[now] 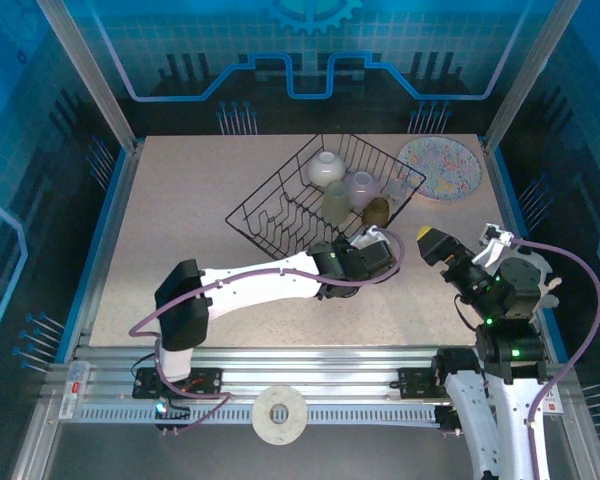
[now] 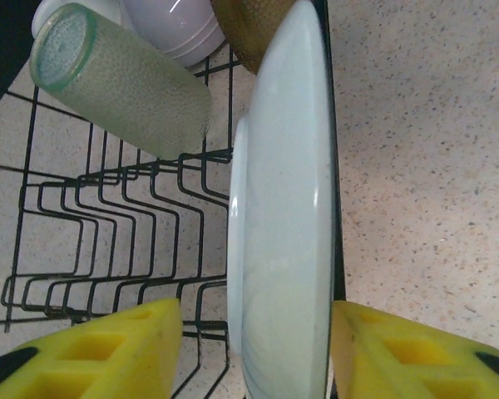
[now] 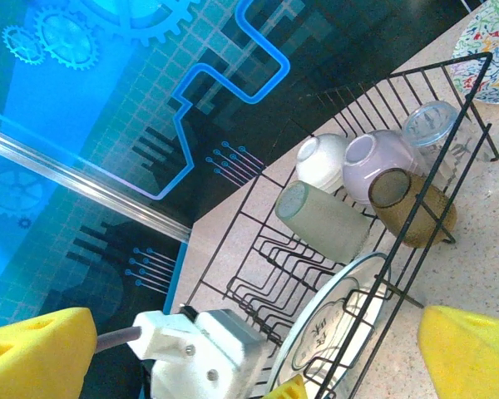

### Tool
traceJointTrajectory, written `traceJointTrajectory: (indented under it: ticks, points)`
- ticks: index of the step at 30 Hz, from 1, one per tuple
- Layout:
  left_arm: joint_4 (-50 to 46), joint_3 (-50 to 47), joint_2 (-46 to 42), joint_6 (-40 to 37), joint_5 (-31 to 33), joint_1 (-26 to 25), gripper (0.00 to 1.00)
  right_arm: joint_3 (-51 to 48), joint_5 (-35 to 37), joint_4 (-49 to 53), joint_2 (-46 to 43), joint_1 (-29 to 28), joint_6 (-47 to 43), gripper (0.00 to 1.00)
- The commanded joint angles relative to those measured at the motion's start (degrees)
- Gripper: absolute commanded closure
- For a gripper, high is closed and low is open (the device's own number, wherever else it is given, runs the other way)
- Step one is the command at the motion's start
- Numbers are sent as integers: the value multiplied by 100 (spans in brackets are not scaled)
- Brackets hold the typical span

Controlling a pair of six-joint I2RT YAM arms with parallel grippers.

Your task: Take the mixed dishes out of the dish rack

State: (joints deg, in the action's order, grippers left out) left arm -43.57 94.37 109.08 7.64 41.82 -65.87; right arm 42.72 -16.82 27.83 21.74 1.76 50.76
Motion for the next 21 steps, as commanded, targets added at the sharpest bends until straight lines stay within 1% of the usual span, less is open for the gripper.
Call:
traceJointTrajectory:
  ticks: [1, 5, 7, 9, 14, 18, 19, 21]
  points:
    - [32, 173, 134, -66, 229, -32, 55, -151, -76, -27, -116, -92, 95, 0]
    - [-72, 279, 253, -83, 276, -31, 64, -287, -102, -184, -132, -95, 261, 0]
    - [-130, 330, 280, -90, 274, -40, 73, -323, -103, -217, -130, -91, 286, 0]
    - [-190, 387, 307, -96, 311, -39, 79, -334, -94, -218, -143, -93, 289, 0]
    - [-401, 560, 383, -106, 315, -72, 85, -366, -56, -196, -165, -90, 256, 0]
    - [-591, 671, 393, -66, 407, -100, 98, -404, -35, -140, -205, -89, 233, 0]
    - [-666, 711, 386, -43, 439, -106, 100, -422, -26, -138, -222, -95, 239, 0]
    - [-808, 794, 371, 7, 512, -119, 100, -453, -18, -130, -249, -88, 232, 0]
